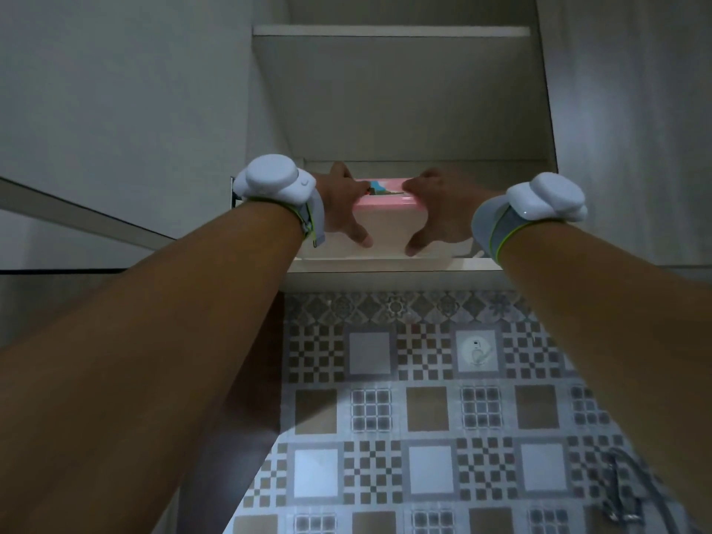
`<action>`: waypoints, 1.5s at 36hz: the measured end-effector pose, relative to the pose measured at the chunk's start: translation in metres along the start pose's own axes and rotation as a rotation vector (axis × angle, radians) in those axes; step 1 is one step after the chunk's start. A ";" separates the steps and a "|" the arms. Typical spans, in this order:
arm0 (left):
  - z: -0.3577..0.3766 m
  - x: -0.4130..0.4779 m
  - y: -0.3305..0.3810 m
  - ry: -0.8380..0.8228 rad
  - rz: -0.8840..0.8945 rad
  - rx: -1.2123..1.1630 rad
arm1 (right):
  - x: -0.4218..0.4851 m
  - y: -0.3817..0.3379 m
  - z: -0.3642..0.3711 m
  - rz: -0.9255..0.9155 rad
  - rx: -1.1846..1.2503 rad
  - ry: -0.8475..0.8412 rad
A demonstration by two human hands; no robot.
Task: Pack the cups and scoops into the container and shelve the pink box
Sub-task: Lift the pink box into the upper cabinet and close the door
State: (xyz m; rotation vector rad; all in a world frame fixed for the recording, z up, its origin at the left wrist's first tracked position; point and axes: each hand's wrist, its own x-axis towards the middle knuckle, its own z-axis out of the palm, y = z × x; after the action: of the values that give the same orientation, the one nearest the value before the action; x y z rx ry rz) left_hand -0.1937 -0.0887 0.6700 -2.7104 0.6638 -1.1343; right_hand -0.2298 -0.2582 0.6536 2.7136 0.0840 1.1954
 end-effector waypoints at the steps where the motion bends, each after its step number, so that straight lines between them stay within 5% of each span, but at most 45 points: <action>1: 0.002 0.004 -0.002 0.000 0.001 -0.002 | 0.004 0.001 0.002 0.002 0.008 -0.004; 23: 0.042 0.049 -0.022 -0.026 0.038 -0.144 | 0.045 0.018 0.047 0.036 0.141 -0.047; 35: 0.060 0.059 -0.025 -0.014 0.023 -0.160 | 0.052 0.018 0.084 0.070 0.129 0.094; 54: 0.106 0.051 -0.021 0.256 -0.085 -0.246 | 0.034 0.012 0.118 0.080 0.218 0.314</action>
State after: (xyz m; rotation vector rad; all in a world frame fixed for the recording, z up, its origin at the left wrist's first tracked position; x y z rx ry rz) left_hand -0.0800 -0.0977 0.6335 -2.8433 0.7748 -1.5339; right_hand -0.1200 -0.2822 0.6025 2.7028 0.1560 1.7219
